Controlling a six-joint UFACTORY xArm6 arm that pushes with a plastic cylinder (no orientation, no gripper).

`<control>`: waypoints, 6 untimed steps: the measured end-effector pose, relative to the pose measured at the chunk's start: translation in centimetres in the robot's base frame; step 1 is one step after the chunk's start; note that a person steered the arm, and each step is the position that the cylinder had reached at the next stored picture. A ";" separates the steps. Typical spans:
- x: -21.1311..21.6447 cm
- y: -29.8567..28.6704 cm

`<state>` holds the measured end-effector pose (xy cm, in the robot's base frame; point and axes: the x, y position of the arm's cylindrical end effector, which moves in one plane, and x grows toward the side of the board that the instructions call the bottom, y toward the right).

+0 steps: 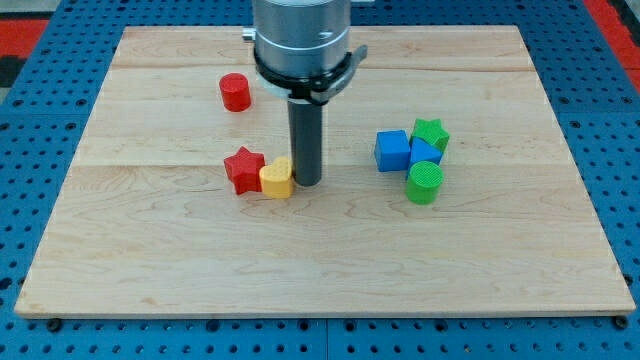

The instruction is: Slide the yellow heart along with red star a bit left

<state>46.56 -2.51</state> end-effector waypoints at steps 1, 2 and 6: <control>0.0 -1.4; 0.4 0.5; 1.3 -3.4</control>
